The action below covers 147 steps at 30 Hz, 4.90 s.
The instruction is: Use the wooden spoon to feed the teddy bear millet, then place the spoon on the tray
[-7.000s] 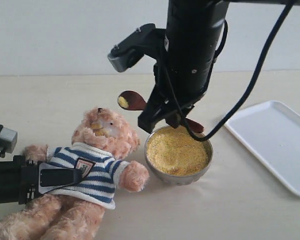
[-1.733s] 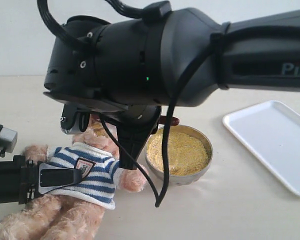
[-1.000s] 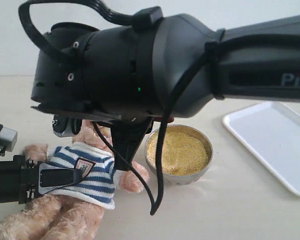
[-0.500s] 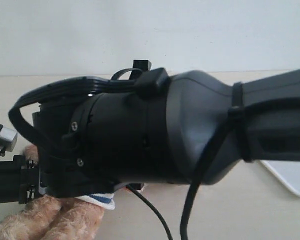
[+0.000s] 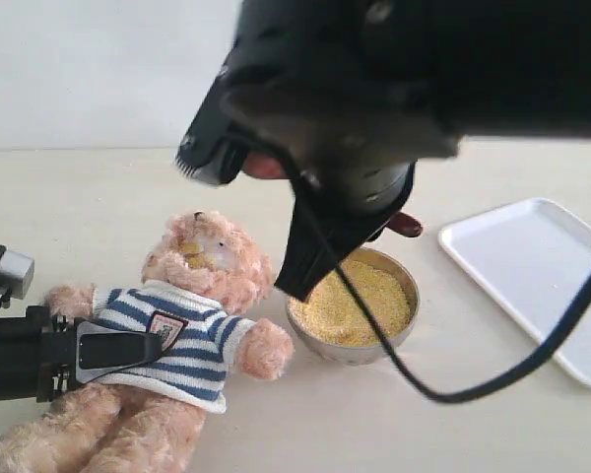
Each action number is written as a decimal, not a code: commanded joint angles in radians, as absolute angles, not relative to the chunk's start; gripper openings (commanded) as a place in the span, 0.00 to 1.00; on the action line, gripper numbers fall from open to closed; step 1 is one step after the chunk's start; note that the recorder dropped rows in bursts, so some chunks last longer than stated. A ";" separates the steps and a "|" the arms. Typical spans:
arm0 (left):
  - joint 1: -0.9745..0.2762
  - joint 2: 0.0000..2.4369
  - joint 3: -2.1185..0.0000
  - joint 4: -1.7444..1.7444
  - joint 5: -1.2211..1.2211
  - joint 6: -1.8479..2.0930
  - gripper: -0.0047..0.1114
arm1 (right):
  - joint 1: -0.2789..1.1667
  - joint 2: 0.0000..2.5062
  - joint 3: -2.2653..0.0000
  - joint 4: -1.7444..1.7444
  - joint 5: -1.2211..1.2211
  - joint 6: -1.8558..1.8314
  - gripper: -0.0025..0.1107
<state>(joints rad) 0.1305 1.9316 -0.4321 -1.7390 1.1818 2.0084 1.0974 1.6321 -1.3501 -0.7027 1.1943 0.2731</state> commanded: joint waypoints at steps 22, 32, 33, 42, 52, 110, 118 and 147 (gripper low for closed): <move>0.129 1.931 -0.485 -1.744 1.221 2.042 0.08 | 0.137 1.545 -1.349 0.046 1.145 -0.245 0.02; 0.129 1.931 -0.569 -1.744 1.221 2.035 0.08 | 0.120 1.778 -1.349 -0.082 1.042 -0.257 0.02; 0.129 1.931 -0.580 -1.744 1.221 2.030 0.08 | 0.109 1.799 -1.349 -0.068 1.029 -0.257 0.02; 0.129 1.931 -0.595 -1.744 1.221 2.008 0.08 | -0.071 1.945 -1.349 0.159 0.991 -0.328 0.02; 0.129 1.931 -0.595 -1.744 1.221 1.990 0.08 | -0.076 2.014 -1.349 0.093 0.859 -0.320 0.02; 0.129 1.931 -0.635 -1.744 1.073 2.054 0.08 | -0.070 1.621 -1.257 0.131 0.830 -0.132 0.02; 0.129 1.972 -0.675 -1.744 0.966 2.004 0.08 | -0.070 1.621 -1.257 0.154 0.865 -0.139 0.02; 0.144 1.985 -0.682 -1.731 0.975 1.918 0.82 | -0.070 1.621 -1.257 0.178 0.852 -0.174 0.02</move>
